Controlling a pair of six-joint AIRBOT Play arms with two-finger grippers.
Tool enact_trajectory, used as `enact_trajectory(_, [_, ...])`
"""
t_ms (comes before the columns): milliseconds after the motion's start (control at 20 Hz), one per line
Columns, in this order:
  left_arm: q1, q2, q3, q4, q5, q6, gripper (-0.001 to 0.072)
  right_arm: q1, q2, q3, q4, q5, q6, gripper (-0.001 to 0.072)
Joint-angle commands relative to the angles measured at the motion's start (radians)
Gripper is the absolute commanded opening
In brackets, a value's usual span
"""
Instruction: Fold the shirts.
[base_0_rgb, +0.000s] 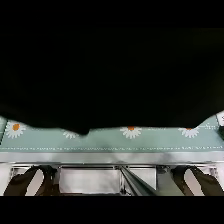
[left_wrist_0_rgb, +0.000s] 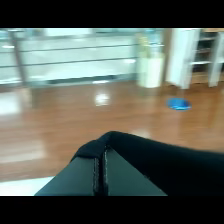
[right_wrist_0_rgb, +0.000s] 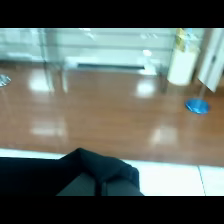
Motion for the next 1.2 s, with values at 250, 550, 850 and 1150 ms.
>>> enact_trajectory(250, [-0.002,0.036,-0.304,0.113,-0.045,-0.040,0.0016,0.000,0.075,-0.381,-0.002,0.046,0.012,0.0024])
enact_trajectory(550, [-0.016,-0.209,-0.700,-0.101,0.155,-0.010,0.0016,0.001,-0.143,-0.667,0.114,-0.116,-0.125,0.0024])
enact_trajectory(850, [-0.138,-0.698,-0.648,-0.222,0.381,-0.011,0.0016,0.001,-0.598,-0.660,0.288,-0.356,-0.221,0.0024])
enact_trajectory(1150, [-0.190,-1.098,-0.371,-0.251,0.450,-0.093,0.0016,0.001,-0.959,-0.495,0.334,-0.419,-0.184,0.0024])
